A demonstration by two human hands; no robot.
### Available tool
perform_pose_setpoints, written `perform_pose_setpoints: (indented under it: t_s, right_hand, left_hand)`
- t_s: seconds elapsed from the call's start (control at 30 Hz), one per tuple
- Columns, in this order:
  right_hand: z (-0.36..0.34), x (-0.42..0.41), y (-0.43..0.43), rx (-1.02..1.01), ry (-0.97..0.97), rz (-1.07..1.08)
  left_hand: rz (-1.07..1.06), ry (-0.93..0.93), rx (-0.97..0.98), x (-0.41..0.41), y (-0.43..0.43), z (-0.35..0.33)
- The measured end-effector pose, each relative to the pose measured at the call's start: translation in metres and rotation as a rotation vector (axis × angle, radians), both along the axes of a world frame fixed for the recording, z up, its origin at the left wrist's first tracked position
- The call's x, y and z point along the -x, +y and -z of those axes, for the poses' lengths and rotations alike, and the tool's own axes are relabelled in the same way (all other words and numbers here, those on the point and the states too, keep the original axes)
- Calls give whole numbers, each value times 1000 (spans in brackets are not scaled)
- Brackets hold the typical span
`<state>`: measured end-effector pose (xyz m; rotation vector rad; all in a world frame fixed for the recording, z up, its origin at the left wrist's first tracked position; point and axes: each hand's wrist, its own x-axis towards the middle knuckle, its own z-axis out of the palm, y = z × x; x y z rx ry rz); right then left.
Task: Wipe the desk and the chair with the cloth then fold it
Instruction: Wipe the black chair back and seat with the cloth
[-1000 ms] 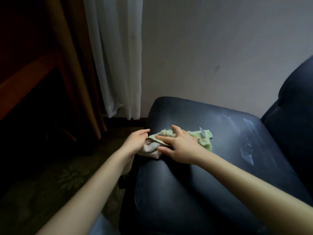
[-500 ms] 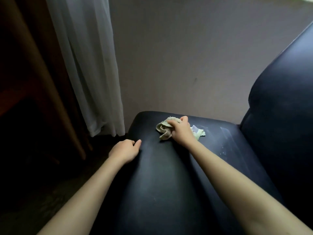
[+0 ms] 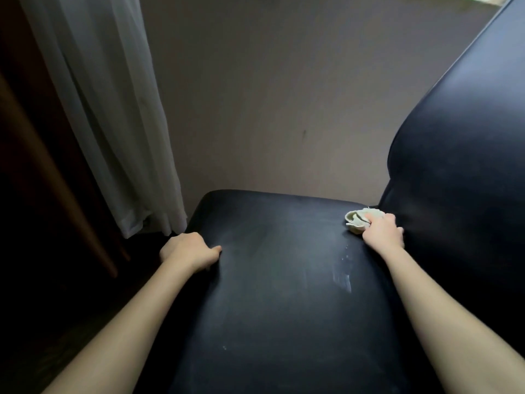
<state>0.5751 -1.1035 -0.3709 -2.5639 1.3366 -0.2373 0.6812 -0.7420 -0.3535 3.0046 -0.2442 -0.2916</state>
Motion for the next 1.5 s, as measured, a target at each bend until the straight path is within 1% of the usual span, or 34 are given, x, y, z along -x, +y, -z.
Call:
perform_pose_setpoints:
  t_s: [0.07, 0.13, 0.27, 0.37, 0.43, 0.47, 0.5, 0.53, 0.57, 0.6, 0.63, 0.73, 0.8, 0.87, 0.97, 1.07, 1.1, 1.13, 1.23, 1.33, 1.4, 1.5]
  right_hand:
    - [-4, -11, 12, 30, 25, 18]
    - [-6, -28, 33, 69, 57, -76]
    - [-12, -73, 117, 85, 41, -486]
    - [-17, -91, 202, 103, 30, -765]
    - [-12, -95, 243, 124, 30, -919]
    - [-7, -97, 253, 130, 25, -968]
    - [-3, -98, 256, 134, 13, -996]
    - [0, -98, 251, 130, -3, -1005]
    - [1, -99, 240, 133, -27, -1004]
    - [3, -99, 223, 133, -46, -980]
    - [4, -99, 201, 136, -59, -933]
    - [9, -96, 111, 143, -42, -672]
    - [13, -88, 56, 132, -19, -513]
    - [16, -83, 21, 140, -2, -408]
    - [19, -91, 11, 128, 19, -309]
    - [12, -112, 30, 114, 46, -220]
    - [8, -122, 42, 127, 46, -235]
    - [5, -134, 61, 156, 50, -302]
    - [0, -171, 149, 159, 99, -628]
    - [-1, -173, 248, 118, 103, -937]
    - [-1, -161, 278, 137, 120, -1025]
    - [-1, -148, 253, 113, 84, -1044]
  left_hand:
    - [-16, 17, 13, 1, 3, 1]
    - [-19, 48, 25, 2, 7, 0]
    - [-15, 137, 72, 0, 17, -8]
    - [-6, 264, 129, -2, 26, -13]
    - [-25, 363, 240, -1, 31, -19]
    - [-46, 388, 268, -2, 32, -22]
    - [-59, 378, 251, -4, 31, -26]
    - [-56, 310, 189, -8, 30, -28]
    - [-42, 204, 106, -11, 28, -30]
    - [-24, 111, 62, -15, 24, -29]
    - [-3, 73, 59, -17, 20, -28]
    - [70, 122, 114, -18, 8, -22]
    - [108, 138, 108, -24, 3, -12]
    - [128, 121, 78, -29, 4, -6]
    - [169, 115, -3, -36, 8, -6]
    - [191, 175, 34, -43, 12, -11]
    - [185, 188, 55, -45, 13, -11]
    - [173, 190, 71, -46, 14, -10]
    - [110, 181, 56, -47, 14, -5]
    - [69, 158, 18, -48, 11, -4]
    - [57, 150, 0, -49, 9, -8]
    - [63, 138, -19, -48, 7, -11]
